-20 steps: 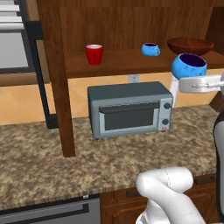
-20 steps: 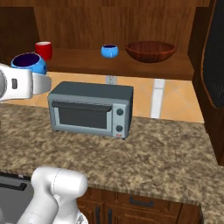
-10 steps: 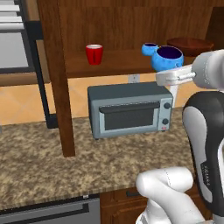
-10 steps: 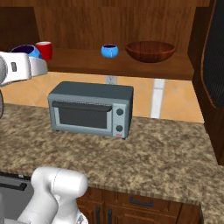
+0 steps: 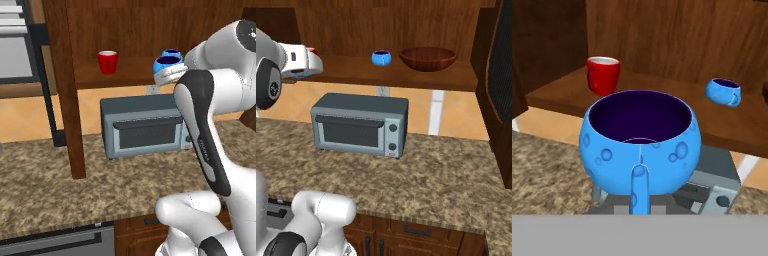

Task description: Gather all objects into one cabinet and sort the glasses and bowls to opposite sides.

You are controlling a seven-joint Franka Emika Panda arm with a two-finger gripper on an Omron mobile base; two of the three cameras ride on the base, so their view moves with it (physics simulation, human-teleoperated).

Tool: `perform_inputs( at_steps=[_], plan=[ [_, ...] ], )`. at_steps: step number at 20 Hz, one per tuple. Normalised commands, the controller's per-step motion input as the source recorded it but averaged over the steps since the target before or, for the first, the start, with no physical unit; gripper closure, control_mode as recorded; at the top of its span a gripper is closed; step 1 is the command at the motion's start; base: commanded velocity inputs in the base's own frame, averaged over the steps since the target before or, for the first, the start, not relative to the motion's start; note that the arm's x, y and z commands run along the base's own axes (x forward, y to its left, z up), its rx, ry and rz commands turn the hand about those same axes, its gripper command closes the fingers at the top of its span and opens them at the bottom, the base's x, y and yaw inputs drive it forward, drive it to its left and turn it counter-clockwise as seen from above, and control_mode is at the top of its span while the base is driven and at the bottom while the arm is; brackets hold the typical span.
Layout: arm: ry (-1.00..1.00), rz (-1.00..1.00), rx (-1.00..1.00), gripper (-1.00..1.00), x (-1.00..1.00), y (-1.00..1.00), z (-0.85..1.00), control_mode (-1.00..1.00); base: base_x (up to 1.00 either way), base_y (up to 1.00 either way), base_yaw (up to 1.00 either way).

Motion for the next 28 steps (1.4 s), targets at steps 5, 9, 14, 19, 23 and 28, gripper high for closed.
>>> perform_inputs(
  at_steps=[5,9,14,19,23,28],
  plan=[
    [0.17,0.05,-0.06,1.00,0.30,0.32,-0.10,-1.00,0.00,0.00,0.00],
    [0.00,0.13,0.00,1.00,0.21,0.20,-0.20,-1.00,0.00,0.00,0.00],
    [-0.04,0.16,0.00,1.00,0.54,0.05,-0.18,-1.00,0.00,0.00,0.00],
    [0.00,0.01,0.00,1.00,0.98,0.00,-0.02,-1.00,0.00,0.00,0.00],
    [0.00,-0.07,0.00,1.00,0.94,0.01,-0.04,-1.00,0.00,0.00,0.00],
    [0.03,-0.06,0.01,1.00,0.71,0.02,-0.09,-1.00,0.00,0.00,0.00]
  ],
)
